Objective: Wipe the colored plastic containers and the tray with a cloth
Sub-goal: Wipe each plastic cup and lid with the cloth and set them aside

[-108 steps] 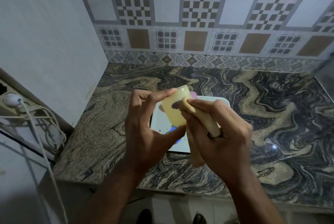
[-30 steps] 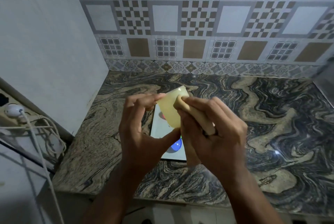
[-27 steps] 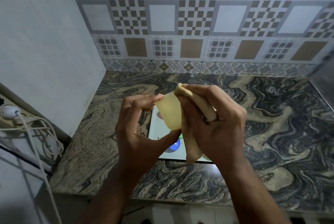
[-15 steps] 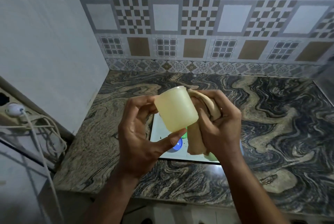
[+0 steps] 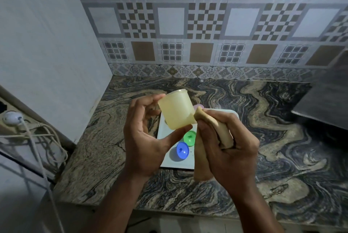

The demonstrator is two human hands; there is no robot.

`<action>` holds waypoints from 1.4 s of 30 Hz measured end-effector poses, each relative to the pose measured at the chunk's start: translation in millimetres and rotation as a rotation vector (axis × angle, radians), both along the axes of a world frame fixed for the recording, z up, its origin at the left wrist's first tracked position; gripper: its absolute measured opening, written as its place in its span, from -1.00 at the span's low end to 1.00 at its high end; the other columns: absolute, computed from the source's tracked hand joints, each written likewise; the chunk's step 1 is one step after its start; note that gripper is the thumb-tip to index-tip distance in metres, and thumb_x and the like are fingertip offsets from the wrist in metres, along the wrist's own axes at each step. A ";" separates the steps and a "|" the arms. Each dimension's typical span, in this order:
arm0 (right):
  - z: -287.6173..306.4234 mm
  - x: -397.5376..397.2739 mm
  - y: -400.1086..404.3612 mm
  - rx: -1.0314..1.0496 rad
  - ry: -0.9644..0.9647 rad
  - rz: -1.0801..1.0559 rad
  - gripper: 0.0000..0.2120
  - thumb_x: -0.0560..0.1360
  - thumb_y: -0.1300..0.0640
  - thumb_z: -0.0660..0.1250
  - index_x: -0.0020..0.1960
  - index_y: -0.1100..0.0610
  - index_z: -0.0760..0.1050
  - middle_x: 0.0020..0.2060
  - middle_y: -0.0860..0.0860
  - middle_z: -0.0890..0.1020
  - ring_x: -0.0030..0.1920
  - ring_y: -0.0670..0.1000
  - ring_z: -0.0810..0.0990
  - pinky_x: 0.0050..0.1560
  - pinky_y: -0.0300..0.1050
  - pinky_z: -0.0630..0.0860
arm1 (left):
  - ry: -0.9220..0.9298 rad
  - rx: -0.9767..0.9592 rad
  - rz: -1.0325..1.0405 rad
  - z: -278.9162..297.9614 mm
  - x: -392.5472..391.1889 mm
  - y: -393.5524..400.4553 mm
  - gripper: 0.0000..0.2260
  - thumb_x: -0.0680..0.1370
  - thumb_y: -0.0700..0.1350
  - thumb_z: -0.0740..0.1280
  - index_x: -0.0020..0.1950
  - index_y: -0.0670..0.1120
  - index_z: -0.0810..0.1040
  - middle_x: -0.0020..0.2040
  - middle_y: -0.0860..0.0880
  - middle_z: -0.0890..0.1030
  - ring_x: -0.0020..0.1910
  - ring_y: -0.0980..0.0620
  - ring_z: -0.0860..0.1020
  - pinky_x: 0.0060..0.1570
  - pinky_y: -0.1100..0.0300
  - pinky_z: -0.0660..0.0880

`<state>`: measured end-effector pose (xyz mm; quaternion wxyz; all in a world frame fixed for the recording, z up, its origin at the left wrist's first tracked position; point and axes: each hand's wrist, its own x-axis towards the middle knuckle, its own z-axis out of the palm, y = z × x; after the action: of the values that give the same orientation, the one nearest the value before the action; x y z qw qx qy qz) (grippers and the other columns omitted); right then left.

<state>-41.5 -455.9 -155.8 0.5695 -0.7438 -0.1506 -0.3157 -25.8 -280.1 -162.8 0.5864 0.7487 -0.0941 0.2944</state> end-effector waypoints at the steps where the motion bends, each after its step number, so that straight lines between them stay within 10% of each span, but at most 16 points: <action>1: 2.8 -0.4 0.2 -0.024 -0.014 0.004 -0.87 0.56 0.16 0.48 0.09 0.18 0.68 -0.04 -0.02 0.73 -0.09 -0.05 0.72 -0.11 -0.03 0.63 | -0.010 0.044 0.018 -0.2 -0.2 0.6 -0.37 0.34 0.02 0.69 0.31 -0.04 0.53 0.26 -0.11 0.57 0.23 -0.17 0.59 0.18 -0.24 0.57; 11: 26.7 35.6 -4.3 0.024 0.119 0.055 -0.92 0.56 0.25 0.48 0.05 0.15 0.69 -0.10 -0.11 0.75 -0.10 -0.13 0.71 -0.04 -0.18 0.60 | -0.070 -0.097 -0.121 1.7 -4.9 -2.0 -0.35 0.28 -0.12 0.71 0.27 -0.06 0.48 0.20 -0.26 0.58 0.23 -0.27 0.60 0.26 -0.24 0.55; 19: 14.6 5.4 5.8 0.161 0.022 0.150 -0.86 0.54 0.28 0.43 0.09 0.16 0.63 -0.02 -0.19 0.73 -0.05 -0.19 0.70 -0.02 -0.31 0.57 | 0.044 -0.302 -0.242 6.9 -8.5 -8.2 -0.37 0.35 -0.24 0.57 0.34 0.01 0.40 0.31 0.20 0.57 0.33 -0.13 0.61 0.22 -0.20 0.62; 27: 15.3 4.3 0.3 -0.035 -0.047 0.000 -0.85 0.53 0.23 0.49 0.09 0.10 0.65 -0.02 -0.12 0.72 -0.06 -0.19 0.70 -0.07 -0.29 0.57 | 0.017 0.046 -0.030 -0.2 0.6 7.0 -0.38 0.34 -0.03 0.69 0.34 0.01 0.54 0.29 -0.07 0.57 0.28 -0.18 0.58 0.20 -0.29 0.55; 34: 35.8 15.3 2.2 0.023 0.048 0.049 -0.93 0.56 0.20 0.47 0.04 0.11 0.67 -0.06 -0.14 0.74 -0.08 -0.21 0.70 -0.04 -0.36 0.53 | -0.029 -0.106 -0.211 -1.4 -6.0 3.3 -0.36 0.29 -0.21 0.68 0.29 -0.06 0.49 0.24 -0.32 0.57 0.29 -0.32 0.57 0.30 -0.33 0.51; 42: 23.8 -0.7 2.2 0.162 0.021 0.145 -0.89 0.55 0.29 0.43 0.07 0.25 0.63 -0.04 -0.08 0.73 -0.06 -0.21 0.69 -0.04 -0.35 0.56 | 0.040 -0.336 -0.231 1.9 -11.4 -7.0 -0.42 0.36 -0.26 0.54 0.27 -0.04 0.34 0.24 0.08 0.60 0.27 -0.01 0.62 0.22 -0.04 0.61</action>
<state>-42.2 -453.8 -132.0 0.6508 -0.6856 -0.1721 -0.2770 -37.2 -287.1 -160.9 0.7345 0.6304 -0.1173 0.2221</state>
